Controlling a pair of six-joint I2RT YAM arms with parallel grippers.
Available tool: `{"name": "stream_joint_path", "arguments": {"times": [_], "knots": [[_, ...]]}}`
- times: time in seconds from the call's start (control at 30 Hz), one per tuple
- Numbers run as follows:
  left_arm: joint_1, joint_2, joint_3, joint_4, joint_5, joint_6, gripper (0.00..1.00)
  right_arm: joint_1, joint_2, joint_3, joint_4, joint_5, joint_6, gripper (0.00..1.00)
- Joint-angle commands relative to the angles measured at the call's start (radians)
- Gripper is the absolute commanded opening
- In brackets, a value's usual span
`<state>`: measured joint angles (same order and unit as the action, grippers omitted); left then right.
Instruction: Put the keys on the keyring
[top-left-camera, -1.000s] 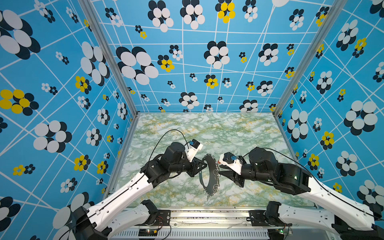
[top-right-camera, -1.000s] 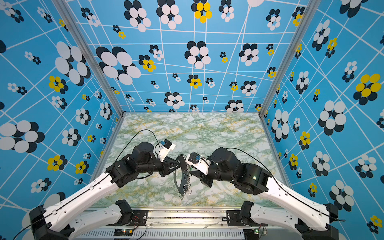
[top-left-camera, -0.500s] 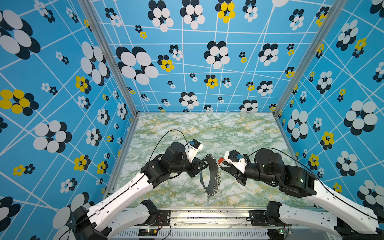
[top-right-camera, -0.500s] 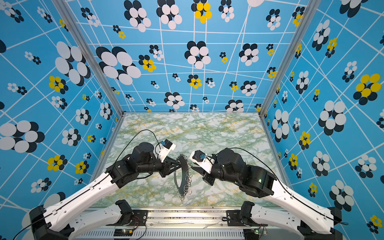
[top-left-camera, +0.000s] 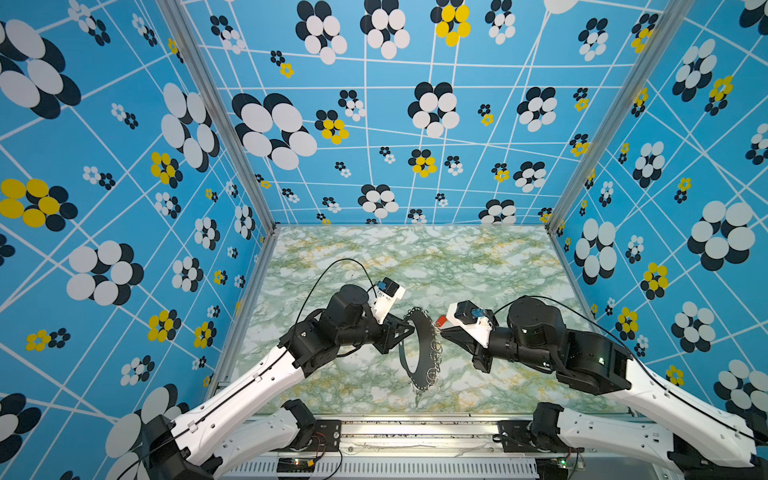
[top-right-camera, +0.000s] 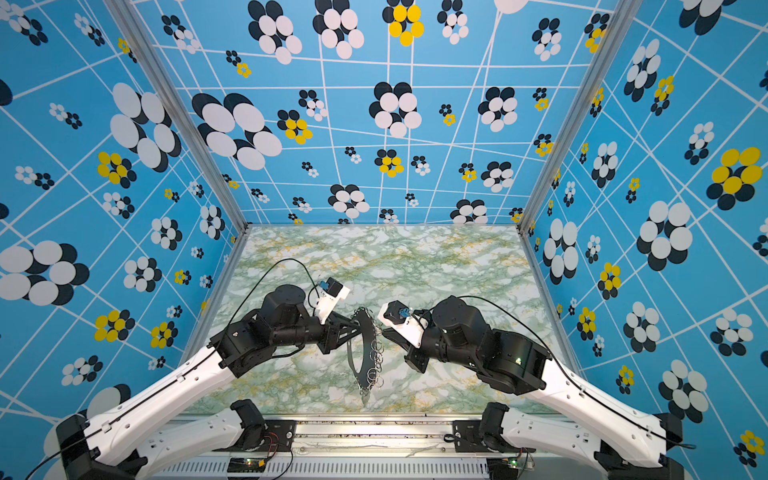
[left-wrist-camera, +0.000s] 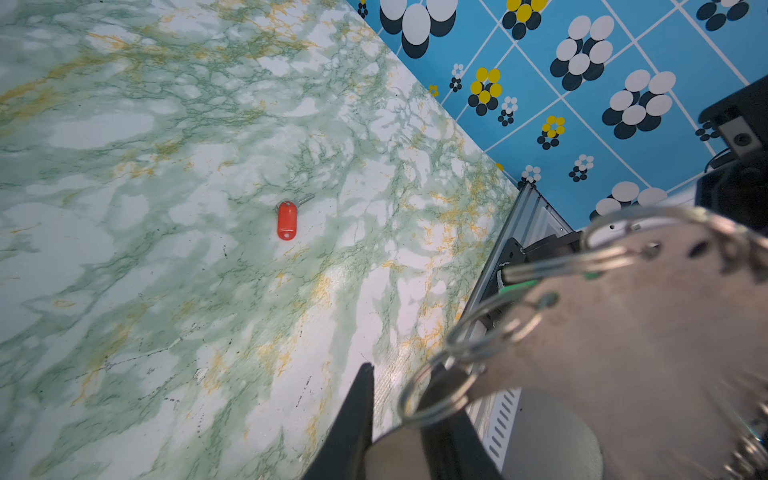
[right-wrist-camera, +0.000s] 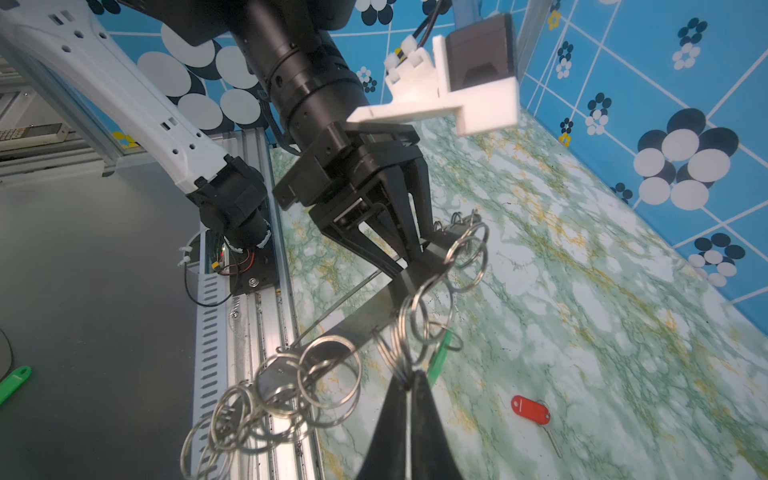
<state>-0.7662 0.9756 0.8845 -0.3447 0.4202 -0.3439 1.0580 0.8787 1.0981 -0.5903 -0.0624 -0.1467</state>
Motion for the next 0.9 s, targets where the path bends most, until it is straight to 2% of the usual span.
{"name": "stream_joint_path", "arguments": {"times": [0.0, 0.47, 0.63, 0.73, 0.87], "knots": [[-0.004, -0.023, 0.020, 0.048, 0.013, -0.009, 0.00, 0.000, -0.017, -0.006, 0.002, -0.016, 0.008, 0.01], [-0.003, -0.026, -0.020, 0.109, -0.030, -0.074, 0.00, 0.002, -0.031, 0.006, 0.021, -0.059, 0.011, 0.00], [-0.002, -0.023, -0.046, 0.171, -0.046, -0.148, 0.00, 0.013, -0.042, -0.001, 0.033, -0.054, 0.008, 0.00], [-0.002, -0.021, -0.071, 0.223, -0.050, -0.191, 0.00, 0.040, -0.034, -0.008, 0.043, -0.007, 0.006, 0.00], [-0.003, -0.034, -0.107, 0.269, -0.065, -0.237, 0.03, 0.064, -0.050, -0.009, 0.038, 0.126, -0.003, 0.00]]}}
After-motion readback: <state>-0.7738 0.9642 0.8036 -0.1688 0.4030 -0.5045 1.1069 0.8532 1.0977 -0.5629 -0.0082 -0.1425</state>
